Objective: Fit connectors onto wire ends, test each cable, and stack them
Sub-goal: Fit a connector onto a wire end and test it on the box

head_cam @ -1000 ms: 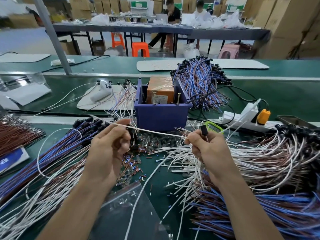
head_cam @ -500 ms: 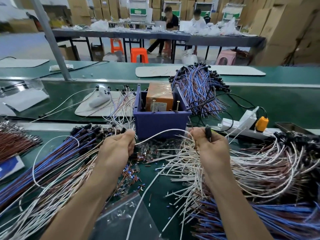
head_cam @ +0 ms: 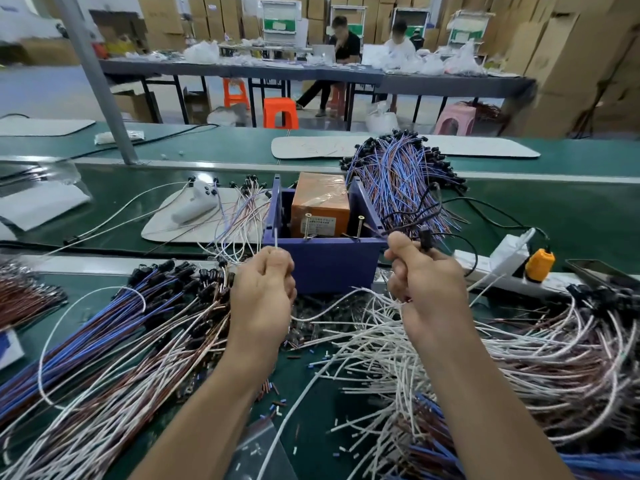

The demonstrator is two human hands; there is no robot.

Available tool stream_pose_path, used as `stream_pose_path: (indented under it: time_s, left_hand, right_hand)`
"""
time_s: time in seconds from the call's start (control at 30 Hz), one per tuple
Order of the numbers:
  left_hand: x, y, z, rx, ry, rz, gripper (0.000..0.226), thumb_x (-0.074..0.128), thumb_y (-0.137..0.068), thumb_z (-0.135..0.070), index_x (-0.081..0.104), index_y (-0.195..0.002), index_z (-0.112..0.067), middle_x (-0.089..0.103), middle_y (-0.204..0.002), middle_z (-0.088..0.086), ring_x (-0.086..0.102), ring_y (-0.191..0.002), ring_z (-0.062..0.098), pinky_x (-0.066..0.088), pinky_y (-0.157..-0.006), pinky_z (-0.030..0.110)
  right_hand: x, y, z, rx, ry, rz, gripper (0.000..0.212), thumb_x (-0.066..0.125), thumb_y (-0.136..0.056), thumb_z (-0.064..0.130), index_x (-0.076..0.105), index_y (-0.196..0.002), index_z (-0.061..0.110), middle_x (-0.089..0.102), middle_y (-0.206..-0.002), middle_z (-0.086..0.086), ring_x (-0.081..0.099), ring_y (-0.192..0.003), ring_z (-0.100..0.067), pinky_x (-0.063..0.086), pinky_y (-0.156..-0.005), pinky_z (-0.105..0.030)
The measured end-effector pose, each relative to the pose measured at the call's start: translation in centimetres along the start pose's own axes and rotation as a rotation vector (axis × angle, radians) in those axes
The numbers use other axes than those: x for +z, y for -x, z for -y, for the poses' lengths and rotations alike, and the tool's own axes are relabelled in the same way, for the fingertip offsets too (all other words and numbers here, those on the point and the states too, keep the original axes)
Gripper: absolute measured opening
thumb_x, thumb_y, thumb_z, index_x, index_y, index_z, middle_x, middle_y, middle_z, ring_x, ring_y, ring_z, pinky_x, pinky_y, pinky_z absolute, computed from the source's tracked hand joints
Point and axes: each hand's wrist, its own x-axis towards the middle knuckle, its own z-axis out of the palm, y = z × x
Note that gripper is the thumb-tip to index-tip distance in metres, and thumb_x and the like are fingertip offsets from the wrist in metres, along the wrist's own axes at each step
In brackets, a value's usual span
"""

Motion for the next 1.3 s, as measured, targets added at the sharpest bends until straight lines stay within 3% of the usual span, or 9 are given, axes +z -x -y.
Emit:
stream_pose_path:
  time_s: [0.1, 0.17, 0.33, 0.53, 0.8, 0.97, 1.1, 1.2, 1.3]
  left_hand:
    - [0.4, 0.0, 1.2, 0.012, -0.008, -0.027, 0.037, 0.049, -0.107, -0.015, 0.064, -0.073, -0.013, 0.036, -0.048, -0.006, 0.029, -0.046, 0.013, 0.024, -0.046, 0.032]
    - [0.5, -0.2, 1.5, -0.002, 0.017, -0.048, 0.038, 0.051, -0.106, -0.014, 0.068, -0.071, -0.013, 0.036, -0.049, -0.004, 0.030, -0.047, 0.015, 0.023, -0.047, 0.033]
    - [0.6, -0.7, 2.1, -0.030, 0.036, -0.039, 0.039, 0.055, -0.104, -0.014, 0.074, -0.071, -0.020, 0.038, -0.048, -0.007, 0.030, -0.044, 0.012, 0.024, -0.045, 0.030]
    - [1.0, -0.7, 2.2, -0.023, 0.010, 0.021, 0.032, 0.059, -0.095, -0.019, 0.073, -0.066, -0.019, 0.037, -0.044, -0.011, 0.030, -0.039, 0.007, 0.026, -0.040, 0.021]
    - [0.9, -1.5, 1.8, -0.004, -0.002, 0.038, 0.027, 0.058, -0.089, -0.020, 0.072, -0.066, -0.018, 0.037, -0.044, -0.010, 0.028, -0.040, 0.011, 0.024, -0.040, 0.023]
    - [0.7, -2.0, 1.7, -0.005, -0.038, 0.016, 0.024, 0.060, -0.087, -0.023, 0.073, -0.067, -0.019, 0.039, -0.043, -0.010, 0.028, -0.039, 0.010, 0.024, -0.040, 0.023]
    - [0.7, -2.0, 1.6, -0.011, -0.035, -0.002, 0.023, 0.059, -0.083, -0.026, 0.073, -0.066, -0.019, 0.039, -0.043, -0.010, 0.028, -0.039, 0.010, 0.025, -0.040, 0.023]
    - [0.6, -2.0, 1.5, -0.021, -0.030, -0.018, 0.022, 0.060, -0.081, -0.027, 0.073, -0.064, -0.020, 0.038, -0.043, -0.010, 0.029, -0.039, 0.010, 0.026, -0.041, 0.023]
    - [0.7, -1.9, 1.4, -0.013, -0.036, -0.030, 0.024, 0.060, -0.084, -0.024, 0.073, -0.064, -0.020, 0.038, -0.043, -0.011, 0.029, -0.039, 0.011, 0.026, -0.041, 0.024]
  right_hand:
    - [-0.9, -0.1, -0.3, 0.009, -0.012, 0.005, 0.025, 0.064, -0.090, -0.001, 0.060, -0.065, 0.004, 0.044, -0.049, -0.002, 0.029, -0.039, -0.010, 0.023, -0.046, -0.025]
    - [-1.4, 0.3, -0.5, 0.015, -0.042, 0.016, 0.021, 0.062, -0.090, -0.002, 0.062, -0.069, 0.002, 0.046, -0.051, -0.002, 0.032, -0.042, -0.010, 0.022, -0.051, -0.029]
    - [-1.5, 0.5, -1.0, 0.009, -0.133, 0.016, 0.016, 0.066, -0.094, 0.001, 0.065, -0.079, 0.006, 0.066, -0.069, -0.005, 0.053, -0.053, -0.007, 0.047, -0.050, -0.017]
    - [-1.3, 0.3, -1.7, -0.032, -0.084, 0.036, 0.018, 0.068, -0.093, 0.008, 0.068, -0.075, 0.004, 0.060, -0.058, -0.001, 0.051, -0.048, -0.006, 0.044, -0.046, -0.016]
    - [-1.1, 0.4, -1.9, -0.043, -0.068, 0.053, 0.015, 0.066, -0.095, 0.009, 0.066, -0.082, 0.000, 0.060, -0.060, -0.002, 0.050, -0.047, -0.007, 0.042, -0.044, -0.016]
    - [-1.0, 0.3, -1.9, -0.061, -0.063, 0.040, 0.022, 0.066, -0.095, 0.006, 0.067, -0.073, 0.006, 0.061, -0.062, -0.003, 0.050, -0.046, -0.006, 0.041, -0.044, -0.015]
    - [-0.7, 0.0, -2.0, -0.103, -0.020, 0.029, 0.041, 0.066, -0.096, 0.006, 0.073, -0.057, 0.017, 0.062, -0.054, 0.001, 0.051, -0.045, -0.006, 0.045, -0.049, -0.016]
    - [-0.6, -0.4, -2.2, -0.207, 0.099, -0.027, 0.029, 0.069, -0.095, 0.014, 0.072, -0.067, 0.014, 0.062, -0.053, -0.002, 0.050, -0.048, -0.010, 0.045, -0.053, -0.021]
    - [-0.7, -0.7, -2.5, -0.290, 0.207, -0.058, 0.025, 0.072, -0.095, 0.023, 0.075, -0.070, 0.022, 0.066, -0.056, -0.004, 0.049, -0.051, -0.015, 0.042, -0.056, -0.032]
